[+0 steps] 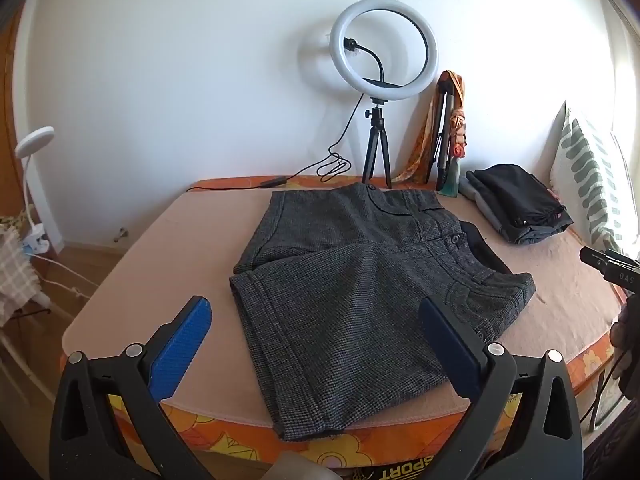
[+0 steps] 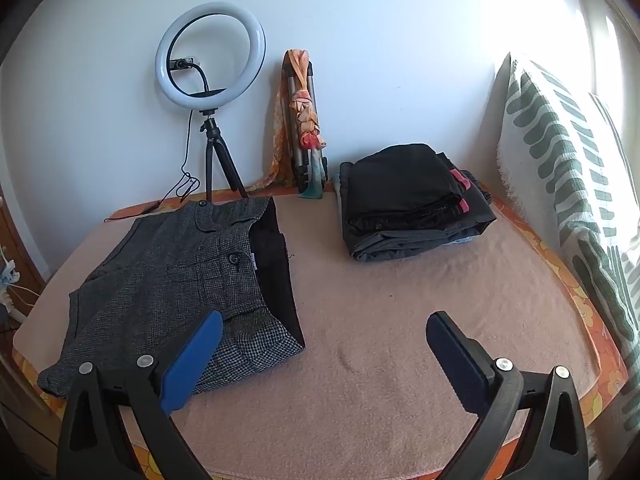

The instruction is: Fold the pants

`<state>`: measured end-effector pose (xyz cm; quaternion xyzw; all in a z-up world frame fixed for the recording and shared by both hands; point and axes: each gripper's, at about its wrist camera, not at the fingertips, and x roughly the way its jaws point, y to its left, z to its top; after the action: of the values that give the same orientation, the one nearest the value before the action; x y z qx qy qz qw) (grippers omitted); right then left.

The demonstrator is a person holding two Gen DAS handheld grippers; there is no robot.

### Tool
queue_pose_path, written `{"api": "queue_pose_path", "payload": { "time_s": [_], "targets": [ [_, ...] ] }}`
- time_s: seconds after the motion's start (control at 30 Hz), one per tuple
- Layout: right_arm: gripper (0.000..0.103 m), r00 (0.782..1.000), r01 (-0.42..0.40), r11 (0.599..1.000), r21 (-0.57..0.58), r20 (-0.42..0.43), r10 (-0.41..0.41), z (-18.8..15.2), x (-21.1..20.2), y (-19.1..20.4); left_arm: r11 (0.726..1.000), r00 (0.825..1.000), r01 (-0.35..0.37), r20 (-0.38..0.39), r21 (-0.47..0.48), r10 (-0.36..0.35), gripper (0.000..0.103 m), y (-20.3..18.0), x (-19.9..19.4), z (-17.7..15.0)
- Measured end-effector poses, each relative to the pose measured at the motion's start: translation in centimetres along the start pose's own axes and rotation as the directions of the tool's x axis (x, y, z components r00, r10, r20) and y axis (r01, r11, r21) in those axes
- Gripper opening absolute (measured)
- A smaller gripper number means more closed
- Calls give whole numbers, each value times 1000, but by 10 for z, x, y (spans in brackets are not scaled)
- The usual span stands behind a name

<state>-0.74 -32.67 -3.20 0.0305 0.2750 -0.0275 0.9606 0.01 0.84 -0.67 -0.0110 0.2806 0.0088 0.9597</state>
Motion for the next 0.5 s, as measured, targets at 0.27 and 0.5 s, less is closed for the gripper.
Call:
{"api": "queue_pose_path", "payload": {
  "time_s": [0.27,0.5],
  "targets": [
    [103,1000,12,1000,-5,7,-12,1,-2,3,1000,1000,-9,-1,3,9,103,0,-2,1],
    [103,1000,7,1000,-5,6,-7,1,-2,2,1000,1000,-10,-3,3,10,103,1,-2,5]
  ]
}}
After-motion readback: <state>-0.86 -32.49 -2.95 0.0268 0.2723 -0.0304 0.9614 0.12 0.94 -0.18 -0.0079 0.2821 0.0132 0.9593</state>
